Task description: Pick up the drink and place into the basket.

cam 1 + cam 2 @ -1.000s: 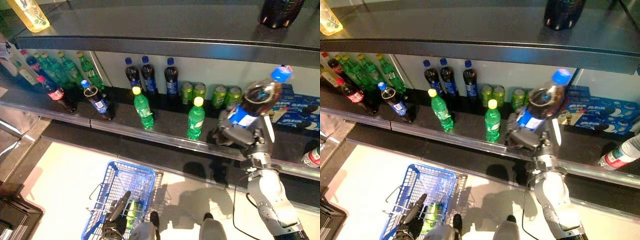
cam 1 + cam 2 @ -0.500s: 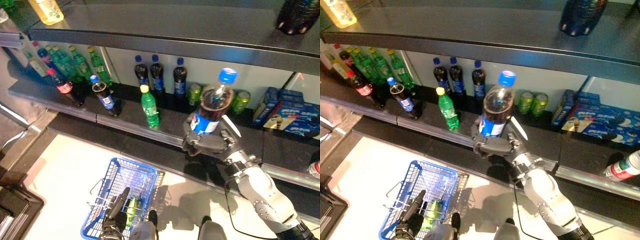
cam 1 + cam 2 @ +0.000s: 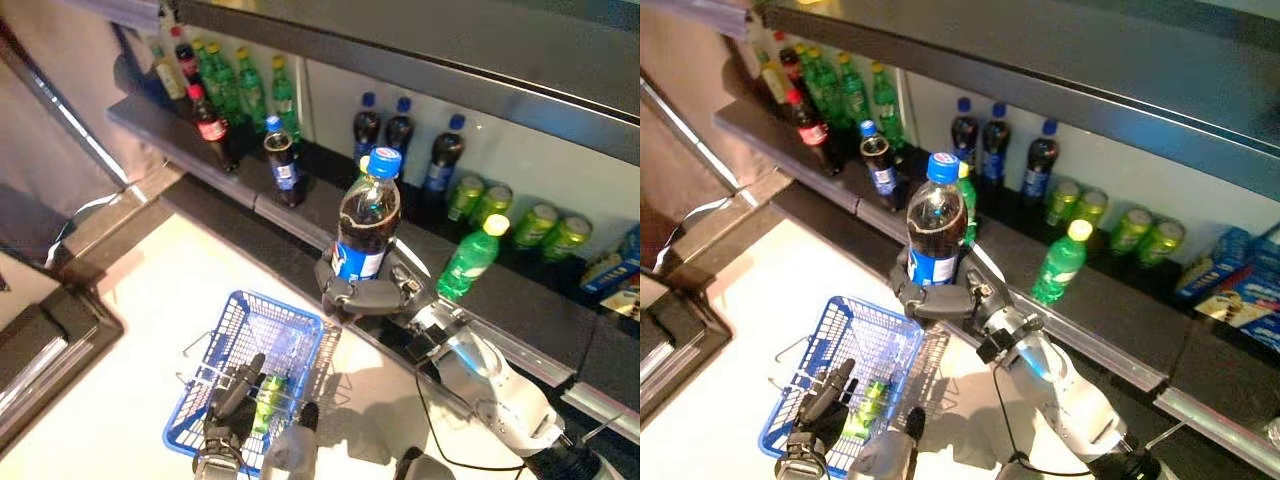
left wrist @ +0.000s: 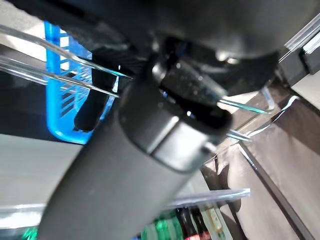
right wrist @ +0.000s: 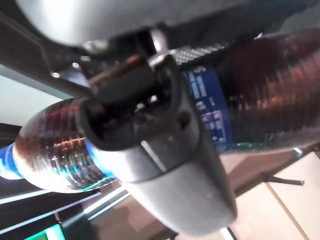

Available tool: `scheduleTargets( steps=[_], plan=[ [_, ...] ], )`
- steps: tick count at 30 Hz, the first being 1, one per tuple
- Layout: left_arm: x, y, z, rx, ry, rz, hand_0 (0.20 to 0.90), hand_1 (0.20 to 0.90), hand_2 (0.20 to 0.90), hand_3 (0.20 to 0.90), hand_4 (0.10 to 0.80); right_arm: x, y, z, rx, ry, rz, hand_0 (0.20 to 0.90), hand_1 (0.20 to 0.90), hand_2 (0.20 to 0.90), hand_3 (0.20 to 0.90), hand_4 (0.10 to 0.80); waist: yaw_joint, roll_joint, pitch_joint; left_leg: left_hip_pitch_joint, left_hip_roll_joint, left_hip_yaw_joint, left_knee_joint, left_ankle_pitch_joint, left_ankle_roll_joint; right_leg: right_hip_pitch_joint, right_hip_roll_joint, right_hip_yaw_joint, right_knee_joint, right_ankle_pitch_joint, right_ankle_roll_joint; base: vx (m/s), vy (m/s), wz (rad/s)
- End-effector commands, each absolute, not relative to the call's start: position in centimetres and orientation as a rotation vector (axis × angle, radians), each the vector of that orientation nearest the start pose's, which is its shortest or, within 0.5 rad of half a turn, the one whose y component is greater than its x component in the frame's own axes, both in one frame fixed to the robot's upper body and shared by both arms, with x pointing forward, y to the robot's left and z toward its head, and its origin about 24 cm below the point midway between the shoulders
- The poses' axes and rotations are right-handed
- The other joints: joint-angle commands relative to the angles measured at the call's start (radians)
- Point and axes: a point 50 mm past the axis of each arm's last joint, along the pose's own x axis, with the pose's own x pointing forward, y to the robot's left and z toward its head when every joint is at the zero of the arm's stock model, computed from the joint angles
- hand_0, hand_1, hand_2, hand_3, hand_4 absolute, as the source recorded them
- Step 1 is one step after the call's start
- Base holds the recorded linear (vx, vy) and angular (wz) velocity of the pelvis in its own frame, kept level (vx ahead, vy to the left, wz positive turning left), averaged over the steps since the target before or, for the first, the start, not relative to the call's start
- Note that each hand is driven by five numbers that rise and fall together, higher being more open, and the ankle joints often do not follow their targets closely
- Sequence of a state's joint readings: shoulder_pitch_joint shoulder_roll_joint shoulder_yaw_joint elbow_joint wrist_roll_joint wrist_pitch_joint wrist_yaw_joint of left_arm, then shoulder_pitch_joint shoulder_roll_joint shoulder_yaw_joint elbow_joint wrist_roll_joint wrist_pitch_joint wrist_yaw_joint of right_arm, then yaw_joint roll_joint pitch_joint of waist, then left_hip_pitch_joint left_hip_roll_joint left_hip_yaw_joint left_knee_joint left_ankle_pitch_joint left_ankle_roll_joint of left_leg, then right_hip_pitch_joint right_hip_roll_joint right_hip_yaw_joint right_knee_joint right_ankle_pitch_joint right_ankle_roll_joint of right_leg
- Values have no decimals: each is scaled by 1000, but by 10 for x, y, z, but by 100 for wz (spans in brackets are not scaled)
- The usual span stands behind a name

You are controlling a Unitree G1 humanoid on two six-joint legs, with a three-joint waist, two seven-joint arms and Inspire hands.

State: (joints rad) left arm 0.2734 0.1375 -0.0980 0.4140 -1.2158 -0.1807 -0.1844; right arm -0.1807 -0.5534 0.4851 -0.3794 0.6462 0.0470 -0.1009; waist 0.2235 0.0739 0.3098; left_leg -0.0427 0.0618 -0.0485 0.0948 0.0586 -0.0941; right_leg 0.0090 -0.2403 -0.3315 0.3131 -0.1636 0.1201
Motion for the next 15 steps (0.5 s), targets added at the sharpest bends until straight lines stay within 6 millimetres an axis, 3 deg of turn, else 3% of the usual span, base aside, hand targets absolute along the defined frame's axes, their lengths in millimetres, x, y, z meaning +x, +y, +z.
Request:
scheduleTargets(
  steps=[1,15],
  plan=[
    [202,210,18,-836,-154,-93,300,300,300,200,100,227,-72,213,206,-604,691,300,300,300,200,100,27,-20,-53,10,-3,-4,116,-48,1,44,48,-33,-40,22,-80,2,-18,42],
    [207,191,95,-731,-307,-452,300,300,300,200,100,242,-62,213,199,-605,442,300,300,300,200,100,153,-38,-40,-29,-44,-124,136,-38,11,80,48,-119,-48,35,-73,52,-21,29]
  ],
)
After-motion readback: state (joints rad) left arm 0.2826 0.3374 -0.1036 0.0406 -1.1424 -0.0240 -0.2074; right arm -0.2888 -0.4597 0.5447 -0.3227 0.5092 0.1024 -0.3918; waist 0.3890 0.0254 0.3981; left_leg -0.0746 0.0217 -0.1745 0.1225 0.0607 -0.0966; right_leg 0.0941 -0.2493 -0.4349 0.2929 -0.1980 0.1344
